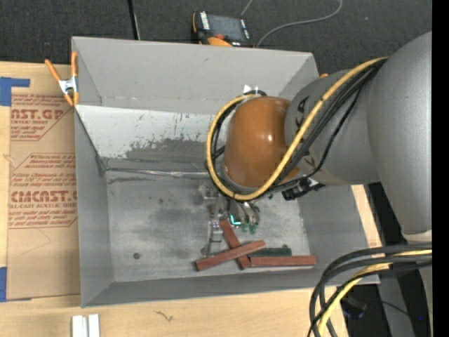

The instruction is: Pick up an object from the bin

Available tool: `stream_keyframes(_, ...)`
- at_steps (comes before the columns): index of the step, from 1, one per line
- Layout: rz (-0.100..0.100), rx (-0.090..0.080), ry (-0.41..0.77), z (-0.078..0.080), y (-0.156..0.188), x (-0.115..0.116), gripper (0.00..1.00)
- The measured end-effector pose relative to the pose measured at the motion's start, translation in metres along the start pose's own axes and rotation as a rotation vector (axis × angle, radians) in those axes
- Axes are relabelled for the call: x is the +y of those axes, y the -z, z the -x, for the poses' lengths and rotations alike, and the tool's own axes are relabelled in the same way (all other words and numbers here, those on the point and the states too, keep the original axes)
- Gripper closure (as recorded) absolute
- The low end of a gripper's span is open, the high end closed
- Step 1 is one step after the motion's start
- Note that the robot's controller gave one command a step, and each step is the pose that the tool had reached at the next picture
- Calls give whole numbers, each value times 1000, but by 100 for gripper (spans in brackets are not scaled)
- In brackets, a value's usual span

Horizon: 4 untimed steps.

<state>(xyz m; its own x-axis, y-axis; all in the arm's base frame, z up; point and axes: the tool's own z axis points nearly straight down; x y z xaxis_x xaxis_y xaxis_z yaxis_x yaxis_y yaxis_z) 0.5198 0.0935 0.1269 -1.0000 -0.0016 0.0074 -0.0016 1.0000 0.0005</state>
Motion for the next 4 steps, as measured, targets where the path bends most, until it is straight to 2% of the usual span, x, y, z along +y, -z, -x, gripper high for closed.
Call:
stream_keyframes(1, 2, 2, 338, 16, -56, -55, 0)
stream_keyframes(2, 0, -6, 226, -28, -30, -59, 0)
stream_keyframes(3, -6, -17, 186, 5, 44, -146, 0)
stream_keyframes(4, 1, -6, 225, 42, -49, -137, 0)
